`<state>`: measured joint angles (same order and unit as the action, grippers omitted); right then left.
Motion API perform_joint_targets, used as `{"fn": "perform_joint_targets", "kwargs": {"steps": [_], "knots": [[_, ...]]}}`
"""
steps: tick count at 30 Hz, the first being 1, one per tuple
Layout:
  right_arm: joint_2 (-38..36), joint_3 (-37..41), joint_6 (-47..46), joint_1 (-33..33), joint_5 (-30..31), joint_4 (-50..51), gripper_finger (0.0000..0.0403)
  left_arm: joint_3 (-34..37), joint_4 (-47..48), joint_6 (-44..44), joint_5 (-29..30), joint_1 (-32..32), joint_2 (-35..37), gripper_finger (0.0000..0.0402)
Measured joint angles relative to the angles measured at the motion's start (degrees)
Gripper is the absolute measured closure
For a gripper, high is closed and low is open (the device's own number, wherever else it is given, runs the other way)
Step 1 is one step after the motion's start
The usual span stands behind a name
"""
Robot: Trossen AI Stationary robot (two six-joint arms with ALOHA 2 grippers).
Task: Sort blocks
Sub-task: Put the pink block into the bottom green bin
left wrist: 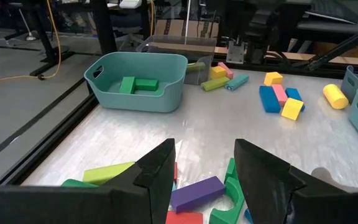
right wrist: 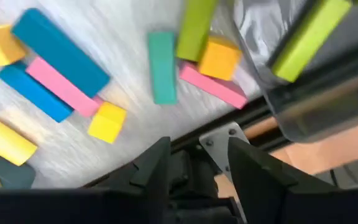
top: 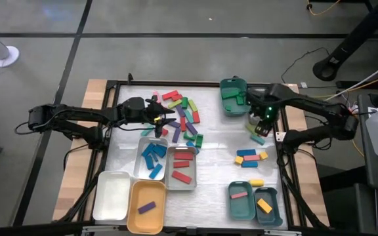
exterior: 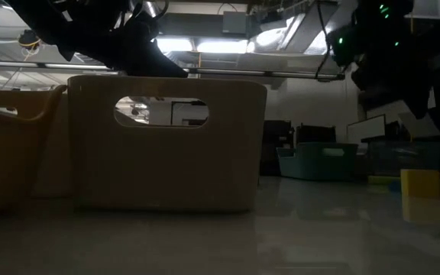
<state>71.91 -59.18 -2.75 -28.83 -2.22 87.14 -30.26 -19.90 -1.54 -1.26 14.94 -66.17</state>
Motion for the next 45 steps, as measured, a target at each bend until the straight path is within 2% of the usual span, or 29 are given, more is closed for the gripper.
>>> {"fn": "perform_joint_targets", "kwargs": {"steps": [5, 10, 14, 20, 26, 31, 37, 45], "knots": [[-3.3, 2.3, -3.9, 8.6, 1.2, -2.7, 0.0244, 0.0, 0.0, -0.3, 0.0, 0.0, 0.0, 0.0247], [-6.5, 12.1, -4.6, 16.1, 2.1, -6.8, 0.0244, 0.0, 0.0, -0.4, 0.0, 0.0, 0.0, 0.0247], [-6.8, 18.2, -6.5, 19.4, 6.5, -8.3, 0.0244, 0.0, 0.0, -0.4, 0.0, 0.0, 0.0, 0.0247], [-6.8, 18.2, -9.0, 19.9, 10.1, -8.8, 0.0244, 0.0, 0.0, -0.4, 0.0, 0.0, 0.0, 0.0247], [-6.8, 19.9, -9.5, 19.9, 10.9, -18.8, 0.0244, 0.0, 0.0, -0.4, 0.0, 0.0, 0.0, 0.0247], [-5.1, 20.2, -10.6, 19.9, 11.8, -19.2, 0.0244, 0.0, 0.0, -0.4, 0.0, 0.0, 0.0, 0.0247], [-0.7, 20.2, -13.6, 19.8, 15.7, -18.3, 0.0244, 0.0, 0.0, -0.4, 0.0, 0.0, 0.0, 0.0247], [7.9, 20.2, -13.6, 19.8, 15.7, -18.3, 0.0244, 0.0, 0.0, -0.4, 0.0, 0.0, 0.0, 0.0247]]}}
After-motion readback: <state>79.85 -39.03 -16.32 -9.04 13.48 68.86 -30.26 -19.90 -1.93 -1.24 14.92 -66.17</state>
